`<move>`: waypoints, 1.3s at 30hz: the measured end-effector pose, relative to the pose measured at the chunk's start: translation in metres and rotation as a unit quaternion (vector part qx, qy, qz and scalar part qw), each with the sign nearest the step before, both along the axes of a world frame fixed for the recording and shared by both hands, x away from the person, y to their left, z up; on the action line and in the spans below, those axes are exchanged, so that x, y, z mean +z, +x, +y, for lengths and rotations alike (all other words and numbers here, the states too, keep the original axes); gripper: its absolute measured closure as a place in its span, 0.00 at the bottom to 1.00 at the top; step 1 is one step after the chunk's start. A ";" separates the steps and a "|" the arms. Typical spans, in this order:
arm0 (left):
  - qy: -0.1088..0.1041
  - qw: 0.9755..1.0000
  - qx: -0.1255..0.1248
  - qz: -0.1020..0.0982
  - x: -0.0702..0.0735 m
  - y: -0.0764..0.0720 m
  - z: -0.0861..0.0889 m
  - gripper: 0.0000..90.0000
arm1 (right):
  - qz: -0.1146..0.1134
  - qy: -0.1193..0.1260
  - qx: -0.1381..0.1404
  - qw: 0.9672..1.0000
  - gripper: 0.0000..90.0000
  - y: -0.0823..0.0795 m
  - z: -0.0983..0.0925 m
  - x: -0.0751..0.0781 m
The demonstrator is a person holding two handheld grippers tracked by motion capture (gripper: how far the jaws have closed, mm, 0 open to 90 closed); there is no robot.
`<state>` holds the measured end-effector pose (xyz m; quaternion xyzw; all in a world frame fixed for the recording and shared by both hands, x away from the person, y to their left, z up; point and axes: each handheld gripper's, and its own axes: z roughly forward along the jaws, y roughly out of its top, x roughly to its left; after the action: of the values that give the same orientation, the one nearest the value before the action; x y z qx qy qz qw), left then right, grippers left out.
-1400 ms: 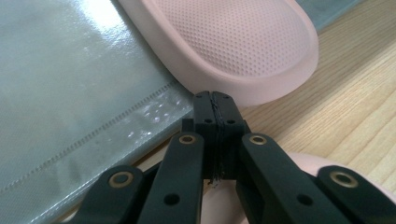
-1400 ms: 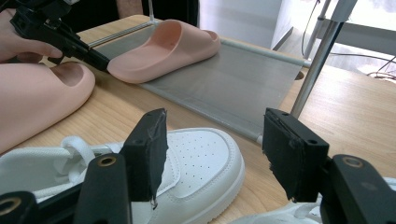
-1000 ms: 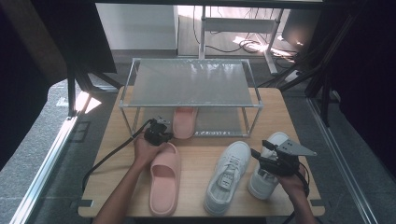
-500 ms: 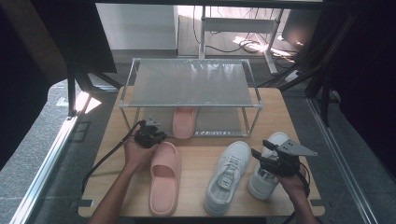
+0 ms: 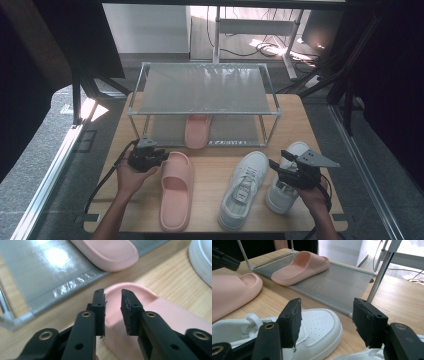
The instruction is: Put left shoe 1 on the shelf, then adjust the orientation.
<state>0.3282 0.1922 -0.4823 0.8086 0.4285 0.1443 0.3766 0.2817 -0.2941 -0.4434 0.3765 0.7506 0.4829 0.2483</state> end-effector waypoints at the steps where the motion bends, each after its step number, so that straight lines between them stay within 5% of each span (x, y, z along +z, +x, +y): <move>1: 0.000 1.000 0.002 0.003 -0.001 -0.003 0.002 0.80 | 0.000 0.000 0.000 1.000 0.46 0.000 0.000 0.000; 7: -0.011 1.000 0.011 0.001 -0.003 -0.027 0.012 0.74 | -0.002 0.001 -0.002 1.000 0.46 0.000 -0.001 0.001; 13: -0.029 0.999 0.007 -0.014 0.002 -0.053 0.015 0.89 | 0.000 0.000 -0.001 1.000 0.46 0.000 0.000 0.000; 19: -0.014 1.000 -0.010 -0.022 0.003 -0.074 -0.002 0.99 | 0.000 -0.002 0.001 1.000 0.46 0.001 0.002 -0.001; 29: -0.022 0.999 0.002 -0.040 0.012 -0.090 -0.003 1.00 | 0.000 -0.001 0.000 1.000 0.46 0.000 0.002 0.000; 33: -0.022 0.998 -0.023 -0.047 0.018 -0.101 -0.014 1.00 | 0.000 -0.001 0.001 1.000 0.46 0.001 0.002 -0.001; 39: -0.020 0.996 -0.079 -0.025 0.012 -0.108 -0.045 0.99 | 0.002 -0.002 0.003 1.000 0.46 0.001 0.004 -0.001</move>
<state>0.2207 0.1468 -0.4705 0.8287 0.3561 0.1255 0.4131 0.2822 -0.2902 -0.4445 0.3743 0.7535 0.4813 0.2461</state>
